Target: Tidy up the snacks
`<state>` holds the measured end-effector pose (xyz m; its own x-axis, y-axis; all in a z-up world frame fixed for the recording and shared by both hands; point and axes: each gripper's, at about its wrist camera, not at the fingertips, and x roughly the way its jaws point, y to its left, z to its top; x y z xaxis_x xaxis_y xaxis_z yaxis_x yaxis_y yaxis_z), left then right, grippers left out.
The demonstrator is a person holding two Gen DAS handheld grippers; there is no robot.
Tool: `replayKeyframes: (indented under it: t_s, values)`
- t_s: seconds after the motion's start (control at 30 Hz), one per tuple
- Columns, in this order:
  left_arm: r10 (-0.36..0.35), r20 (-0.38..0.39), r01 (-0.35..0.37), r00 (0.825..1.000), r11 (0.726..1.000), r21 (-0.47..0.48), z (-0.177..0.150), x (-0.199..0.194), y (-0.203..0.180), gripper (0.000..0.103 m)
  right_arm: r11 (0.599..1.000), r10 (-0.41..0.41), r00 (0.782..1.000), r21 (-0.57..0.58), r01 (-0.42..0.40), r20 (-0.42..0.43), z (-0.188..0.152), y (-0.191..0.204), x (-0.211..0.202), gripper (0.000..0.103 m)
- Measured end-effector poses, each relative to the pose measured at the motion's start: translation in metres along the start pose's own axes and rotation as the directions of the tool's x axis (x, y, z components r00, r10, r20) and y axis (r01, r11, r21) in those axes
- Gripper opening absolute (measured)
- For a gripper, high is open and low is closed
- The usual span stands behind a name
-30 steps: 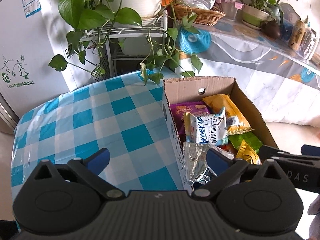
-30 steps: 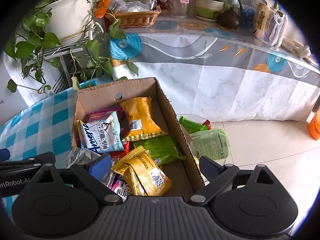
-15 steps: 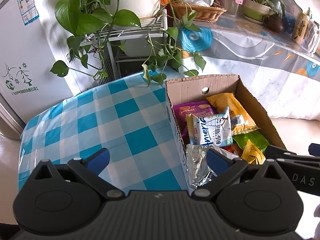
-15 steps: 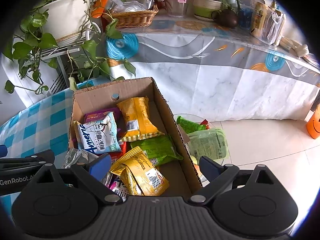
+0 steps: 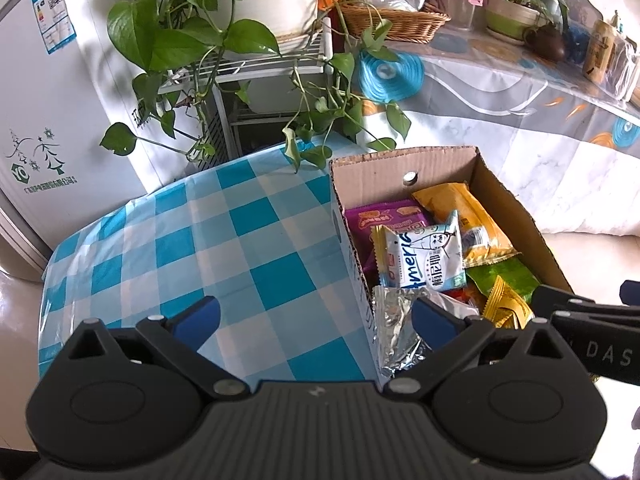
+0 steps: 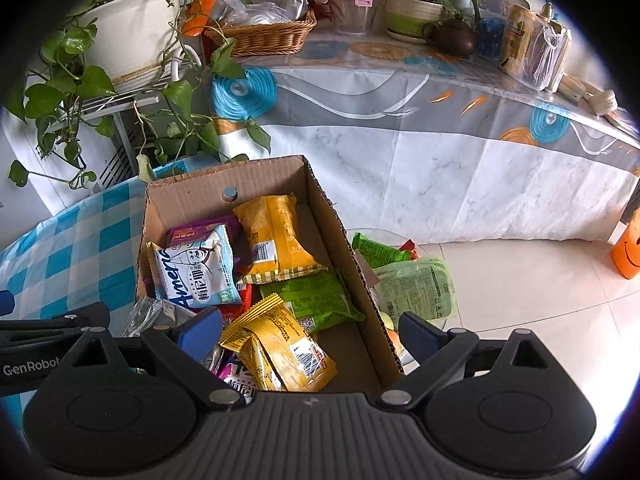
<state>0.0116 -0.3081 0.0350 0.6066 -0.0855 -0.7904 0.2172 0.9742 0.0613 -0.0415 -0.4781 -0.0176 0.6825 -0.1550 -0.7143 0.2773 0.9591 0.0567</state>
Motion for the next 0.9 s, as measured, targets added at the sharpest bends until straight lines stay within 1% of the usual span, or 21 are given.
replayKeyframes:
  t_s: [0.57,0.9]
  values:
    - [-0.025,-0.022,0.025,0.999,1.000,-0.016,-0.0010,0.0037,0.0047,0.099,1.000,0.009,1.000,-0.004,-0.009,-0.002,-0.0001,0.0006,0.0007,0.098]
    - [-0.029,-0.017,0.028,0.999,0.999,-0.019,-0.0017,0.0029,0.0089,0.100,1.000,0.021,1.000,-0.007,-0.021,-0.005,0.0007,0.0031,0.0011,0.098]
